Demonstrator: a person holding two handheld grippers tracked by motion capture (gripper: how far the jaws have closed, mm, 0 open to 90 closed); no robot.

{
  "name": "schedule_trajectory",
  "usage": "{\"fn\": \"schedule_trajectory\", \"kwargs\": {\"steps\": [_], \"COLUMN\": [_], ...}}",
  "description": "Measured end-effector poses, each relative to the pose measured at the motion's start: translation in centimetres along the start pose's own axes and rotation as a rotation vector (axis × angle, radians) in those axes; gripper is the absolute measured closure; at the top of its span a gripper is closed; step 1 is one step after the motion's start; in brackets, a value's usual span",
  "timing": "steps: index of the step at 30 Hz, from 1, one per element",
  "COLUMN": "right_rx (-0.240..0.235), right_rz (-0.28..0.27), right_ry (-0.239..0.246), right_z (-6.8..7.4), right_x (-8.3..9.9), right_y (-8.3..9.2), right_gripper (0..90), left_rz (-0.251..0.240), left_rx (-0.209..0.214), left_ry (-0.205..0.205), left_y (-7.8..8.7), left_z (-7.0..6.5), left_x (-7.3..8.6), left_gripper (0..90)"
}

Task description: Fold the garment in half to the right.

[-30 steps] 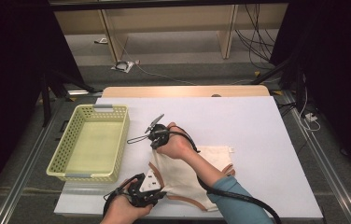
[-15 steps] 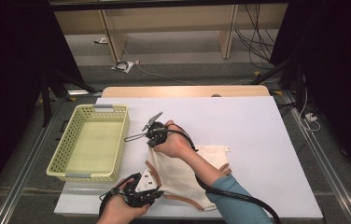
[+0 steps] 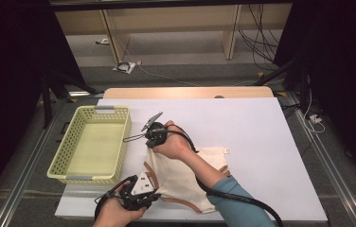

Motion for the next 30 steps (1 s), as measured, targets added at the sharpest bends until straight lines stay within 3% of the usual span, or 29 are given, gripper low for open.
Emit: {"fn": "schedule_trajectory", "kwargs": {"steps": [30], "right_rx": [-0.007], "right_rz": [-0.034], "right_ry": [0.012], "right_z": [0.8], "right_x": [-1.3], "right_y": [-0.1], "right_gripper": [89.3], "left_rz": [-0.001], "left_rx": [-0.016], "left_ry": [0.009], "left_y": [1.3], "left_z": [0.5], "left_x": [0.7], "left_gripper": [83.5]}}
Point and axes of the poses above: each handheld gripper's, and its own axes: y roughly backward along the jaws, x roughly out of its underside, z roughly to its left, the point moved 4 cm from there along -y, roughly forward along the jaws, and after that the axes turned 2 degrees about x, right-handed, at the moved point
